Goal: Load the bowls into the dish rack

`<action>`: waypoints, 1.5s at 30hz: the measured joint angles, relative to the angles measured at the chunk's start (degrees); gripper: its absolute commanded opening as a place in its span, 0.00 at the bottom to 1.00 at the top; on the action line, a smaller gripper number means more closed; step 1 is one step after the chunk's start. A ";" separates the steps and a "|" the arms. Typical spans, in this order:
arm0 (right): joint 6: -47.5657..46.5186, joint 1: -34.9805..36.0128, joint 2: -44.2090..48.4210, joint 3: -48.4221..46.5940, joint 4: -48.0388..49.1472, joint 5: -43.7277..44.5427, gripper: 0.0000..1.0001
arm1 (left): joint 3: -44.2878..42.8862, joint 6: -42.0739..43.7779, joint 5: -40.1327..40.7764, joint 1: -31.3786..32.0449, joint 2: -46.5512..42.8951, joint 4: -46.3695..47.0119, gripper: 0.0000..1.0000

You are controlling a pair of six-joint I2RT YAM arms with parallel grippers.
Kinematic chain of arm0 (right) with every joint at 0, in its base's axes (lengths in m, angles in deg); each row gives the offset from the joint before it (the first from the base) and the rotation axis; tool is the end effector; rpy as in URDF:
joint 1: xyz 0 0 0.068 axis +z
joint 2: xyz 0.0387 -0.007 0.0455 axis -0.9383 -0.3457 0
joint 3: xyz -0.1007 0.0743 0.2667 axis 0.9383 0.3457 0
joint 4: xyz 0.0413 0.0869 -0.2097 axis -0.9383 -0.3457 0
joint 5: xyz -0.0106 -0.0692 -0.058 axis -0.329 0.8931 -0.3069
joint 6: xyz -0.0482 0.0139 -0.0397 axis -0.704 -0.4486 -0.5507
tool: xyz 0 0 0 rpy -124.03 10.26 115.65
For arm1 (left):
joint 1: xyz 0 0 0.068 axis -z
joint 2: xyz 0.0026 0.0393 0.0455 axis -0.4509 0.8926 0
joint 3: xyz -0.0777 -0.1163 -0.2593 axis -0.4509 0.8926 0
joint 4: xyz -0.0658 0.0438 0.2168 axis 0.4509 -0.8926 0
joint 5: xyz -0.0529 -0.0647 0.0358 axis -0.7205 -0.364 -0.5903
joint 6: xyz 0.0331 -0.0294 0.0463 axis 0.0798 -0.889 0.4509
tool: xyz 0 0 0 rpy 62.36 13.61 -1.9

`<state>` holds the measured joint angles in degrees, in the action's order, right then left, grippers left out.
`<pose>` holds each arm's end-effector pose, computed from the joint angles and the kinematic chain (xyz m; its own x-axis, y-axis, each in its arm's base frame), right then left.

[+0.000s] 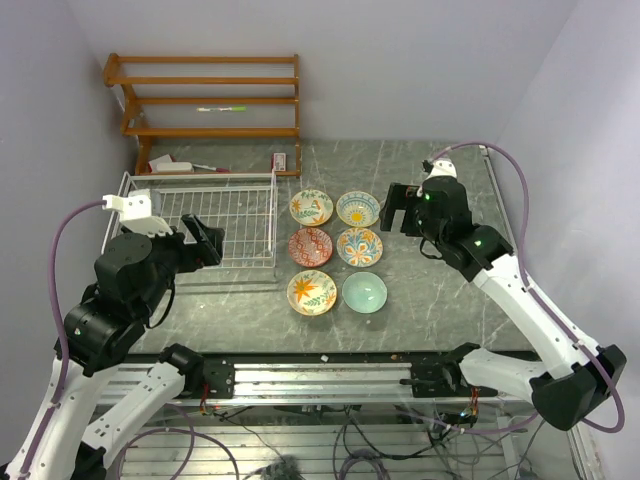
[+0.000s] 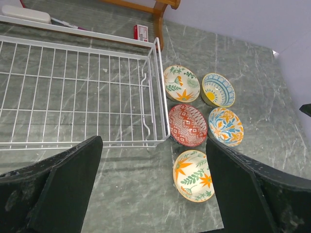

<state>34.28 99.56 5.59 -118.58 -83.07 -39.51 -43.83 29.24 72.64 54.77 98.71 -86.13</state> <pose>0.1849 0.0909 0.3681 -0.5260 0.1695 -0.8334 -0.0692 0.9682 0.2406 0.0549 -0.0131 0.3987 -0.2954 -0.3432 -0.8916 0.0783 0.9214 -0.3806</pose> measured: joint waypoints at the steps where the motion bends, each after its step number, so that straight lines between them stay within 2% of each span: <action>1: 0.02 0.00 -0.11 0.09 0.09 0.20 1.00 | 0.00 0.13 0.15 0.00 -0.02 0.00 0.99; 15: -0.63 0.00 -0.50 2.05 2.67 0.26 1.00 | 0.02 0.61 2.03 0.00 -1.07 -0.07 0.99; 27: -0.74 0.00 -4.81 13.31 6.36 -7.37 0.91 | 0.24 0.39 2.62 0.00 -3.61 -1.46 0.99; 35: 1.51 0.00 -3.06 22.88 6.38 -10.62 0.86 | 1.25 0.20 2.01 0.00 -2.86 -1.92 0.99; 40: 2.32 0.00 0.17 22.80 6.03 -9.90 0.86 | 3.78 0.28 -2.67 0.00 -0.59 0.31 0.99; 45: 2.12 -0.11 0.07 18.23 6.03 -9.25 0.87 | 7.91 0.26 -8.35 0.00 4.35 3.19 0.99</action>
<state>36.40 99.45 5.66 -100.36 -77.04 -48.76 -35.92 29.51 64.29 54.77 103.06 -82.94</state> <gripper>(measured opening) 0.867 0.991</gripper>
